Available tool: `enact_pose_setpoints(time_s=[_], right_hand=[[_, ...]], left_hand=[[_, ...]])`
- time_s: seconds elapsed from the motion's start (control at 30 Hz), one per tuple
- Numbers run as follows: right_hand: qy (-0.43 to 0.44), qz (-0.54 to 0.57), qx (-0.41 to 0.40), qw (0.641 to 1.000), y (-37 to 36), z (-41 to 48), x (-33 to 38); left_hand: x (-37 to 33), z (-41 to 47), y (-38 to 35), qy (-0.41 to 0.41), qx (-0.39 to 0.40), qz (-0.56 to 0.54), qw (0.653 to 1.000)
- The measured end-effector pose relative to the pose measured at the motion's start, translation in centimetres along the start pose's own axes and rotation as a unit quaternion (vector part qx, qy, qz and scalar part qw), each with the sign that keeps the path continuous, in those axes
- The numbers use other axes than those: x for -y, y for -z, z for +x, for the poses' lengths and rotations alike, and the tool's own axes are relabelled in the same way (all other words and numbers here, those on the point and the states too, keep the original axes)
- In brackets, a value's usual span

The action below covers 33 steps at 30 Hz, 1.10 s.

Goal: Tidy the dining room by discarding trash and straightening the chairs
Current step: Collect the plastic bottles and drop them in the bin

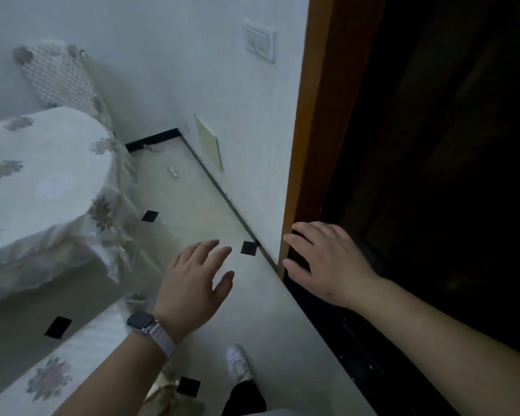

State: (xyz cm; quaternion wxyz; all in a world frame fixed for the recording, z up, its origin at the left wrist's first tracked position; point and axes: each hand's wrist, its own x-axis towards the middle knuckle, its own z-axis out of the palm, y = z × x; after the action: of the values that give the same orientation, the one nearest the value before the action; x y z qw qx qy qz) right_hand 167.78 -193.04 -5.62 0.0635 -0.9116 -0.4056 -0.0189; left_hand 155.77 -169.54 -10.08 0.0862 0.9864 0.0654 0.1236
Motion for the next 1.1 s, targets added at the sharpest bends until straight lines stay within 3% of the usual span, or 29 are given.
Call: enact_pose_setpoints(time_s=[0.4, 0.63, 0.9, 1.1], right_hand=[[0.068, -0.016, -0.045, 0.997, 0.1, 23.2, 2.8], [0.111, 0.016, -0.053, 0.992, -2.4, 33.8, 3.4], [0.165, 0.096, -0.007, 0.982, -7.8, 49.1, 2.5], [0.226, 0.113, 0.006, 0.968, -7.5, 60.9, 5.1]], left_hand=[[17.5, 14.3, 1.5, 0.078, -0.063, 0.008, 0.995], [23.3, 18.5, 1.8, 0.124, -0.061, 0.019, 0.99], [29.5, 25.6, 1.5, 0.195, -0.022, 0.067, 0.978], [33.4, 31.2, 2.2, 0.247, -0.054, 0.082, 0.964]])
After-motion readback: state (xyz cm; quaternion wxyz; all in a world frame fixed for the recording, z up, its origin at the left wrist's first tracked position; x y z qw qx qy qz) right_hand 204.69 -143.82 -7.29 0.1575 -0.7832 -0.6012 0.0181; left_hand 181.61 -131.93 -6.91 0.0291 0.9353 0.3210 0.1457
